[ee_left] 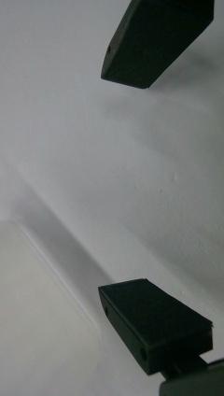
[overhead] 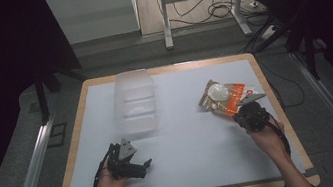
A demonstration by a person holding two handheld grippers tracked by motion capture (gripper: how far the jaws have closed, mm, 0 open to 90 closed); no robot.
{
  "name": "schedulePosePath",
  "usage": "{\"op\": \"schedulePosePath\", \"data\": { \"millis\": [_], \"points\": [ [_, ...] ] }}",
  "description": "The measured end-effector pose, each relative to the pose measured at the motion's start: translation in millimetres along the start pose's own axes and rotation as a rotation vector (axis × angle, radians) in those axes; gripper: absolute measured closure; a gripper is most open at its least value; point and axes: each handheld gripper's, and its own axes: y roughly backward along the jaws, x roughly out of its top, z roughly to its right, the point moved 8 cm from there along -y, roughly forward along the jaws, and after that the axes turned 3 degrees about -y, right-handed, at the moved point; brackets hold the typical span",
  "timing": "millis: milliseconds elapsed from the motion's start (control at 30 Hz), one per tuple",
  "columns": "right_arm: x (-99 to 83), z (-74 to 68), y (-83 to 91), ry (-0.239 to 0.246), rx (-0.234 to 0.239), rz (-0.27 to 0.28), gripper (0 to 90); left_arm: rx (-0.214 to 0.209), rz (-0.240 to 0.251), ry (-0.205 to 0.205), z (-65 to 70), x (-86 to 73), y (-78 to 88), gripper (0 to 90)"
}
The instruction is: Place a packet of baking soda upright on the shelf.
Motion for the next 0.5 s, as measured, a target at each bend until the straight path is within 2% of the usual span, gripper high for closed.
{"op": "schedulePosePath", "data": {
  "millis": [100,133,200,233,267,300,333,400,500],
  "points": [
    [2.0,10.7,6.2,-0.026,-0.028,0.027,72.0,0.000,-0.001,-0.001,0.1,0.1,-0.2,1.5],
    [2.3,22.4,12.1,-0.059,-0.052,0.046,65.5,0.000,0.000,-0.001,0.1,0.1,-0.2,1.5],
    [1.4,34.5,17.2,-0.088,-0.080,0.064,58.0,0.000,-0.001,-0.001,-0.1,0.0,-0.3,1.5],
    [1.4,34.5,17.2,-0.088,-0.080,0.064,58.0,0.000,-0.001,-0.001,-0.1,0.0,-0.3,1.5],
    [-0.3,45.0,21.0,-0.115,-0.097,0.076,49.9,-0.001,-0.005,-0.004,-0.4,-0.3,-0.1,1.5],
    [-0.3,45.0,21.0,-0.115,-0.097,0.076,49.9,-0.001,-0.005,-0.004,-0.5,-0.4,-0.2,1.5],
    [-2.9,55.3,23.5,-0.135,-0.122,0.083,42.0,-0.001,-0.006,-0.004,-0.5,-0.4,-0.3,1.5],
    [-6.3,62.6,23.9,-0.154,-0.128,0.082,35.0,0.000,-0.007,-0.005,-0.4,-0.5,-0.4,1.5],
    [-9.6,68.6,23.3,-0.169,-0.134,0.084,29.5,0.000,-0.008,-0.005,-0.3,-0.5,-0.5,1.5]
  ]
}}
